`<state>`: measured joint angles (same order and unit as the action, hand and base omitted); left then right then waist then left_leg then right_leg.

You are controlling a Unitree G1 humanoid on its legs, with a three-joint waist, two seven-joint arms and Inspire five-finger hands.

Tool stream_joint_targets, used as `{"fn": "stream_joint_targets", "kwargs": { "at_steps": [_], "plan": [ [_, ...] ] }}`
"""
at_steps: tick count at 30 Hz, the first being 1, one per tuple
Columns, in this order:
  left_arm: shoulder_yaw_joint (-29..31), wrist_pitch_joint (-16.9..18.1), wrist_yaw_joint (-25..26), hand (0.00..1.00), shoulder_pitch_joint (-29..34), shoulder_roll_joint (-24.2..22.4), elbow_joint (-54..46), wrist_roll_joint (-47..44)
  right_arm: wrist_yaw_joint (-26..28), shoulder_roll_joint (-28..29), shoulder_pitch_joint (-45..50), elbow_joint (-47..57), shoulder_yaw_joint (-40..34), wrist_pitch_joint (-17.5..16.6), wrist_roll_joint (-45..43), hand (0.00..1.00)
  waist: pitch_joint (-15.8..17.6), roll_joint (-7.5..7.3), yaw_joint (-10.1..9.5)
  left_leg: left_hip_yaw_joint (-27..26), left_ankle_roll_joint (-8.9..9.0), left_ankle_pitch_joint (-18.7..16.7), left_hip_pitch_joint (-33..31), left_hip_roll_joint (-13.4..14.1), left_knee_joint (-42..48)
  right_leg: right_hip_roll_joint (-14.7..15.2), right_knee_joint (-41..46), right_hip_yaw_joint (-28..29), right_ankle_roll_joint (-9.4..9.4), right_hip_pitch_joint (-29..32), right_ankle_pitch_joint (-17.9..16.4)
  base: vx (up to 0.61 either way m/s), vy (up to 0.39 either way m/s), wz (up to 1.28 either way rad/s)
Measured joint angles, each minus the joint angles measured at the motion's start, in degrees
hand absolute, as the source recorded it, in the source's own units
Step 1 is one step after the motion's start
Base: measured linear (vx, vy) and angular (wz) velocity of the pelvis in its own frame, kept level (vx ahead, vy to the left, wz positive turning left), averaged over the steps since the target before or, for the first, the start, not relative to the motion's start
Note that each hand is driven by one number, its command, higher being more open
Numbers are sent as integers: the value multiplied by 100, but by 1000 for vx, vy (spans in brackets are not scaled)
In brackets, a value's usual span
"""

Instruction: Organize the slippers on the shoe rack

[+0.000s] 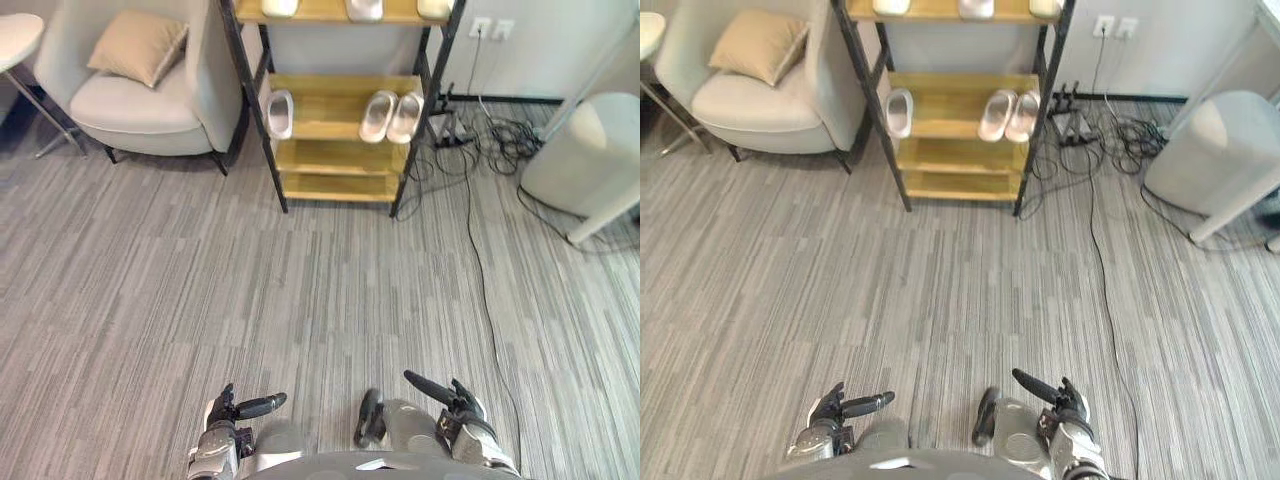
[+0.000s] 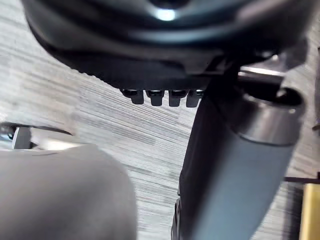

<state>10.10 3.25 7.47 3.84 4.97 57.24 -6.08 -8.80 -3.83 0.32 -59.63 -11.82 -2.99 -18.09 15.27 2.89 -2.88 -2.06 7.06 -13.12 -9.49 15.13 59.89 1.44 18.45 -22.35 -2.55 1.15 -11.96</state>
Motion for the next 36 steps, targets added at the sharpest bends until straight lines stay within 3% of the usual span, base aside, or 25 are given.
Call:
{"fn": "stream_joint_targets", "kwargs": {
  "at_steps": [2,4,5,6,7,8,9,11,13,15,16,17,18,19,21,22,24,25,26,27,28,31,32,35,36],
  "plan": [
    [-8,5,-4,100,20,27,-97,-5,-8,94,-40,51,8,-15,-2,100,50,-98,-22,-329,-175,-103,-482,-97,-176,-13,-409,-23,3,-388,4,321,-57,11],
    [-20,52,-35,100,13,27,-218,-18,-15,125,-122,20,4,-10,-4,100,65,-132,-97,-567,-195,-174,-795,-336,-1211,11,-741,-9,64,-638,72,403,23,-4],
    [-25,46,-31,100,-32,28,-253,-12,-20,170,-186,1,-2,-6,-3,100,80,-159,-188,-591,-208,-81,-837,-644,-2509,109,-845,53,185,-757,49,417,114,-18],
    [-25,37,-31,100,-48,31,-248,-12,-21,186,-211,-10,-4,-6,-2,100,91,-179,-194,-586,-211,59,-832,-767,-3007,157,-866,68,249,-807,18,549,186,-23],
    [-35,35,-18,100,-54,31,-224,-11,-16,203,-228,-32,0,-4,-1,100,102,-188,-211,-567,-207,589,-762,-960,-4122,233,-906,111,404,-960,-79,524,195,-25],
    [-69,36,11,100,-26,11,-176,-12,-19,209,-217,-87,11,-3,1,100,91,-164,-280,-553,-200,1402,-621,-1015,-4590,241,-941,230,546,-1116,-166,647,205,-32],
    [-102,36,5,100,-55,114,-155,-14,-15,313,-238,-195,63,23,2,100,66,-362,-308,-658,-779,1461,-494,-1224,-4457,424,-1065,402,683,-1320,-200,541,154,-25],
    [-144,32,18,100,-120,185,-144,-17,-12,363,-307,-204,56,27,10,100,55,-471,-321,-732,-891,980,-599,-1280,-3946,577,-949,599,716,-1355,-184,458,149,-17],
    [-159,16,14,100,-116,196,-22,-18,-6,359,-363,-196,57,23,28,100,45,-465,-329,-887,-978,628,-460,-1256,-3631,690,-340,865,765,-1245,-213,407,174,-38],
    [-264,-11,22,100,-79,234,45,-15,23,362,-390,-193,64,13,65,100,29,-458,-300,-1025,-1042,295,13,-1278,-3649,950,1146,1132,1050,-818,-51,444,189,-33],
    [-355,-12,19,100,-73,279,45,-10,51,365,-381,-194,73,19,121,100,7,-483,-266,-1020,-1062,97,303,-1333,-3800,1169,2279,1144,1326,-421,254,433,108,-8],
    [-420,-16,21,100,-74,317,47,-8,71,366,-370,-201,75,23,128,100,-5,-517,-264,-1020,-1072,42,438,-1375,-3870,1275,2778,1118,1322,-220,262,422,77,-4],
    [-461,-25,22,100,-57,332,54,-9,95,360,-349,-209,73,23,127,100,-5,-521,-264,-1007,-1074,-39,719,-1413,-4013,1393,3384,1016,1068,70,39,395,30,-3],
    [-476,-30,26,100,6,326,61,-11,108,323,-350,-169,86,-18,209,100,-14,-502,-219,-999,-1068,-47,1056,-1423,-4236,1437,3555,782,937,270,-163,249,5,5],
    [-473,-29,43,100,36,317,78,-11,116,275,-399,-142,200,-17,233,100,-21,-462,-125,-895,-1051,-37,1471,-1381,-4514,1378,3118,375,643,585,-425,316,-43,26],
    [-465,-29,72,100,16,297,84,-11,130,275,-420,-101,200,-21,233,100,-12,-436,-93,-810,-1045,-40,1620,-1280,-4600,1182,2488,344,597,801,-484,375,-130,36],
    [-461,-17,77,100,5,264,88,-10,137,276,-459,-63,216,-32,232,100,8,-368,-74,-684,-981,-54,1743,-1096,-4688,853,1363,462,658,1045,-342,343,-191,40],
    [-452,-16,57,100,23,292,99,-9,133,275,-472,-70,271,-31,234,100,-14,-408,-53,-615,-808,-87,1830,-1054,-4792,669,325,690,715,1165,205,338,-211,61],
    [-403,-17,54,100,40,314,178,-10,127,266,-428,-128,278,-23,237,100,-48,-471,-16,-437,-619,-177,1922,-1095,-4872,585,79,903,525,1109,1172,362,-233,57],
    [-394,-18,71,100,-7,288,264,-9,130,193,-430,-177,277,-9,237,100,-44,-407,-12,-345,-578,-201,2003,-1008,-4899,522,126,851,379,1048,1110,385,-259,32],
    [-249,-18,70,100,36,136,300,1,118,142,-427,-210,228,8,252,100,-80,-223,-47,-279,-516,-165,2008,-888,-4984,433,338,875,331,1136,844,383,-269,8],
    [-184,-24,79,100,42,35,389,6,117,76,-408,-207,77,18,277,100,-95,-134,14,-121,-418,-109,2044,-822,-5003,442,641,770,277,1185,484,303,-227,19],
    [-183,-25,79,100,46,17,402,12,118,62,-334,-210,-51,22,277,100,-122,-87,30,3,-399,-111,2004,-739,-4799,408,609,638,249,1035,355,441,-342,57],
    [47,-19,11,100,42,-41,277,65,96,79,-56,-126,-232,19,267,100,-142,-51,28,176,-110,-59,1204,-432,-2796,253,133,201,197,347,226,307,-216,59],
    [135,-21,1,100,43,-79,218,67,95,77,46,-58,-231,12,264,100,-150,-26,13,146,19,176,833,-265,-1950,163,-6,100,170,115,181,258,-98,40]
  ]
}}
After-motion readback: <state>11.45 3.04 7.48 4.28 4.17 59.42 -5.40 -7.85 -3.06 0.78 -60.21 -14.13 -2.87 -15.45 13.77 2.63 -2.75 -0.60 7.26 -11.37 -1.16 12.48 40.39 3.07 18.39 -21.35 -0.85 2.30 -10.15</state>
